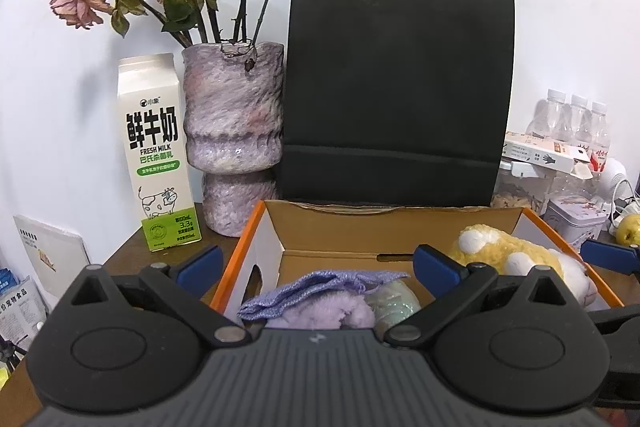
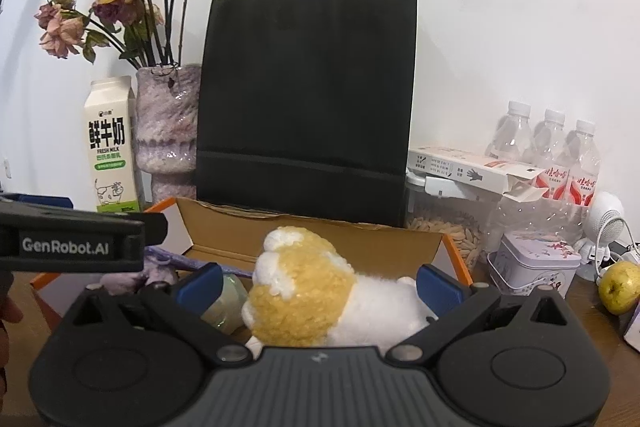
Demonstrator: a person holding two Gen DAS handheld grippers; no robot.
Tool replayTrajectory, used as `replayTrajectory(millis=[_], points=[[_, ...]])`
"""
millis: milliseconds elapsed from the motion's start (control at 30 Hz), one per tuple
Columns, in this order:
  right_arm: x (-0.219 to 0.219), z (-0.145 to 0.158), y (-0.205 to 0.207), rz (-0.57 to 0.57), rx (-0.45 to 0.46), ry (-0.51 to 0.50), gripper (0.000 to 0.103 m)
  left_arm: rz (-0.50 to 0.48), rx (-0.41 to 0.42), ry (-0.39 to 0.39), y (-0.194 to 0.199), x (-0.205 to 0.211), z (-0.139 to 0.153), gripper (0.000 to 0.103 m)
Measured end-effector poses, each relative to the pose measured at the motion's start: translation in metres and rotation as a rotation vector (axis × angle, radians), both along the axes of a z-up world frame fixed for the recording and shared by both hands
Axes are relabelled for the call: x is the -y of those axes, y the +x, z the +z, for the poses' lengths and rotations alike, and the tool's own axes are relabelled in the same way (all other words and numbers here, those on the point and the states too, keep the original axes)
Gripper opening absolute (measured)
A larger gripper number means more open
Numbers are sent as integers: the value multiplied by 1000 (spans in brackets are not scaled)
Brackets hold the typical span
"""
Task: Organize objects
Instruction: 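Open both tools to drop the pouch and sheep into the box, then move both tools back from the box toward the table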
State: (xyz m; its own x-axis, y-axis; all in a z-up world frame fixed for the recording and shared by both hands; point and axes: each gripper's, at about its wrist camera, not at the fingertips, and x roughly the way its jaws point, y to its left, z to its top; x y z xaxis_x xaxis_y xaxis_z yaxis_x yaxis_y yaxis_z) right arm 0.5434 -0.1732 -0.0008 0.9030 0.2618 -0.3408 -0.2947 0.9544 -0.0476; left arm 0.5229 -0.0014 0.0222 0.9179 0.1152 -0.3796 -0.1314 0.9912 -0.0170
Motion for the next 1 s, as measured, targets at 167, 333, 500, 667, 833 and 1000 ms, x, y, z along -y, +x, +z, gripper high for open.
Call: replayTrajectory(millis=[167, 333, 500, 667, 833, 1000], points=[[2, 1, -12, -1, 2, 2, 103, 3, -1, -12, -12, -1, 1, 103], [3, 1, -27, 2, 3, 3, 103, 8, -12, -23, -24, -1, 0, 103], [8, 2, -44, 0, 9, 13, 103, 14, -14, -42, -41, -2, 2, 103], [14, 3, -65, -4, 15, 25, 103, 12, -2, -52, -61, -2, 6, 103], [20, 5, -86, -8, 15, 31, 103, 8, 10, -59, -83, -1, 11, 103], [26, 6, -109, -11, 12, 38, 103, 8, 11, -62, -105, -1, 14, 103]])
